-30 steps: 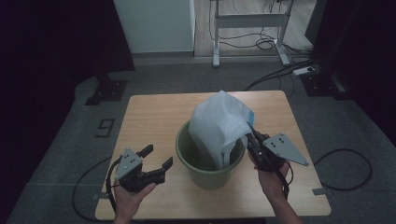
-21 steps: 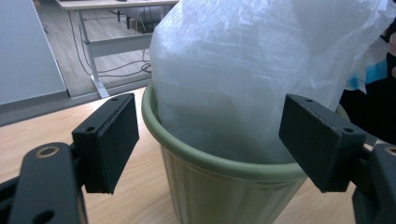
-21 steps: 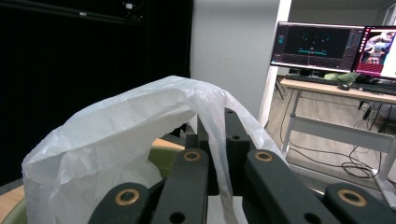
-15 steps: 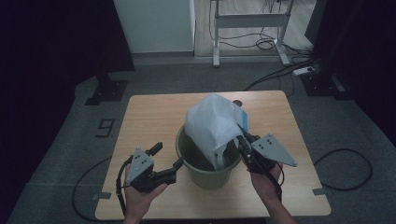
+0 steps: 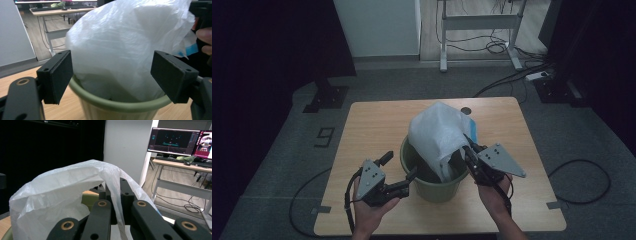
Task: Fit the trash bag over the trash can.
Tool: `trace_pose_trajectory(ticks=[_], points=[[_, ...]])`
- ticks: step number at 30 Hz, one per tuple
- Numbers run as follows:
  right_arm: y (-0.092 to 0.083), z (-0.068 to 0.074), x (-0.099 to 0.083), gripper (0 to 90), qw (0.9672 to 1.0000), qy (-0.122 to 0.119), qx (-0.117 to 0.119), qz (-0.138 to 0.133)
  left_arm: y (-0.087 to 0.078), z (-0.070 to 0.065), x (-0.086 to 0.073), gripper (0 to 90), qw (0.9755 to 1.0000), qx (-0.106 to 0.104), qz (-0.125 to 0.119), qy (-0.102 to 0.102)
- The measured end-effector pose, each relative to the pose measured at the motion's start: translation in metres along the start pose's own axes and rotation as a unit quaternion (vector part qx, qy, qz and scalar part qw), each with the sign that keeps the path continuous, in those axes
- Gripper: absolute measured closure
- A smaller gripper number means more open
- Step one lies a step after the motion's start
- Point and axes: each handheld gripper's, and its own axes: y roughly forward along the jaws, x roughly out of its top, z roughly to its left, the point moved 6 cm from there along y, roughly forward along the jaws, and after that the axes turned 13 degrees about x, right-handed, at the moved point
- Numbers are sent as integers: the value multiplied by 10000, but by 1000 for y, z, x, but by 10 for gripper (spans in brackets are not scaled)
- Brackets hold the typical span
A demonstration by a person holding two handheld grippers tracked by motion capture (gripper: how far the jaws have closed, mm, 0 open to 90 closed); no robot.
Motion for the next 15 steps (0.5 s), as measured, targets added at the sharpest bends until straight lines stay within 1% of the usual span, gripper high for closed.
trace_pose_trajectory(ticks=[2, 3, 8, 9, 10, 12, 15], points=[[2, 3, 0, 875, 10000, -13, 26, 15, 1, -3, 1, 177, 10000, -19, -20, -15], [4, 5, 0, 875, 10000, -26, 55, 34, 3, -7, 1, 177, 10000, -44, -33, 2], [6, 9, -1, 875, 9999, -44, 90, 66, 5, -13, 2, 177, 10000, -69, -58, 8], [7, 9, -1, 874, 9999, -41, 92, 81, 6, -16, 3, 177, 9999, -99, -79, 1], [7, 9, -1, 874, 9999, -41, 92, 81, 6, -16, 3, 178, 9999, -99, -79, 1], [7, 9, -2, 874, 9999, -37, 90, 92, 7, -21, 4, 178, 9999, -137, -96, 11], [7, 9, -2, 873, 9999, -31, 94, 101, 9, -28, 3, 179, 9998, -173, -83, 98]])
